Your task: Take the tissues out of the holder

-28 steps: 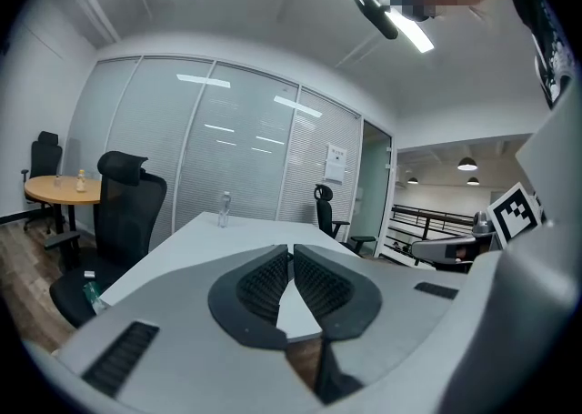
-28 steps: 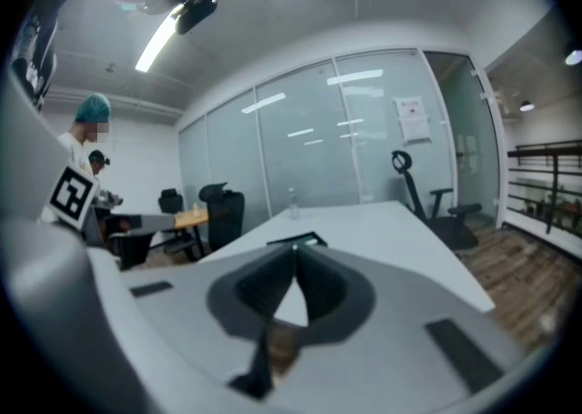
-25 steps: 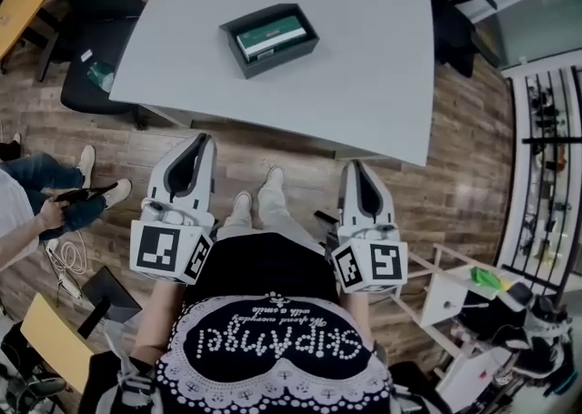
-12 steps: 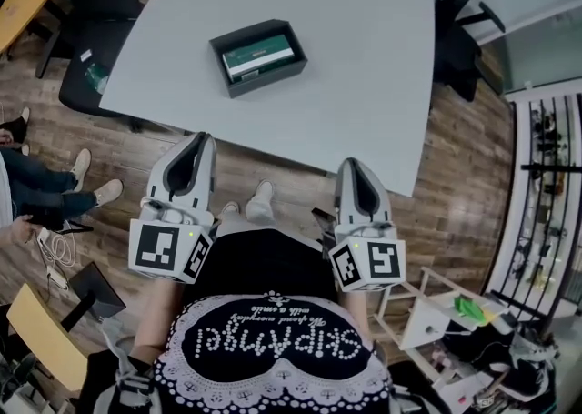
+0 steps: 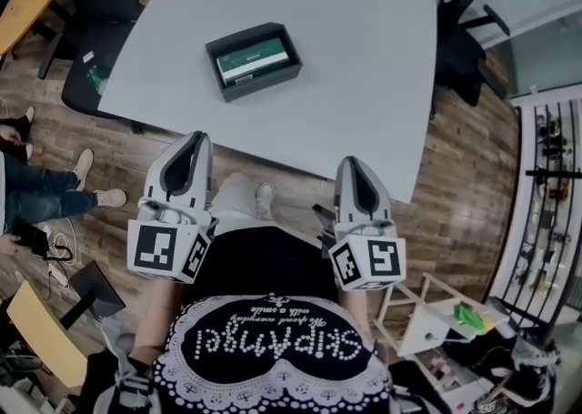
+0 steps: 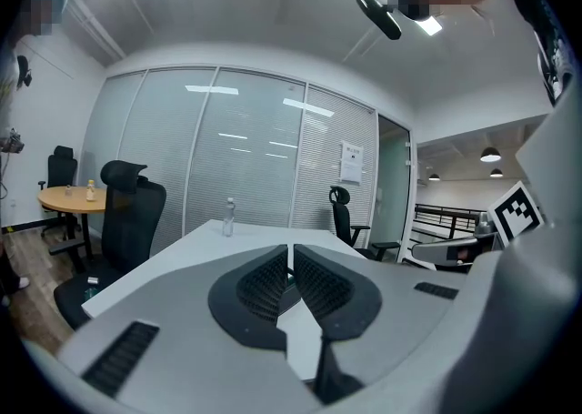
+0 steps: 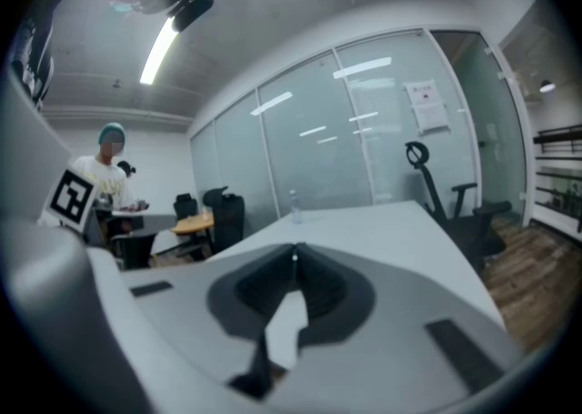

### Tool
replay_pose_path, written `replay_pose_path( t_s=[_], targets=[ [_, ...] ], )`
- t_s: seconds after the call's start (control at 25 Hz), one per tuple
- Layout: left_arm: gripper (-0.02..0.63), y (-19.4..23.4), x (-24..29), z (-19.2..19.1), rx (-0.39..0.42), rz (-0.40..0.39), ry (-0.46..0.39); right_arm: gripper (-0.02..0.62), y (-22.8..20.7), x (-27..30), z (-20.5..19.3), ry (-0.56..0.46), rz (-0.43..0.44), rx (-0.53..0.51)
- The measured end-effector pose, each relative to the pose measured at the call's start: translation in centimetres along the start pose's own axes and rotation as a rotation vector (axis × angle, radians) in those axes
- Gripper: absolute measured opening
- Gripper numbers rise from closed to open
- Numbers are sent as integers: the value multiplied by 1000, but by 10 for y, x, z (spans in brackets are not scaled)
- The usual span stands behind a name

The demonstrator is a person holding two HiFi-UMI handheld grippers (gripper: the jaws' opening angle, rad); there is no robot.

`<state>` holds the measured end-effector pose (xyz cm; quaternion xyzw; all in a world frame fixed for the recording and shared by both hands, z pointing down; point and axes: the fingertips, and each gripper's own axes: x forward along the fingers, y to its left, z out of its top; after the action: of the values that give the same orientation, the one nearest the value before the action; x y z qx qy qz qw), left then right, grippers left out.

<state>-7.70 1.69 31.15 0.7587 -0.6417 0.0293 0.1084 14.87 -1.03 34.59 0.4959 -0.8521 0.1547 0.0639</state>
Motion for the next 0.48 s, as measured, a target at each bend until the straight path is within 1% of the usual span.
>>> replay_pose_path(
  t_s=[0.24, 0.48],
  targets=[
    [43, 1, 15, 1, 0, -9, 10, 35, -7, 11, 1, 6, -8, 10],
    [43, 12, 38, 8, -4, -29, 13, 35, -11, 31, 8, 8, -30, 17]
  ],
)
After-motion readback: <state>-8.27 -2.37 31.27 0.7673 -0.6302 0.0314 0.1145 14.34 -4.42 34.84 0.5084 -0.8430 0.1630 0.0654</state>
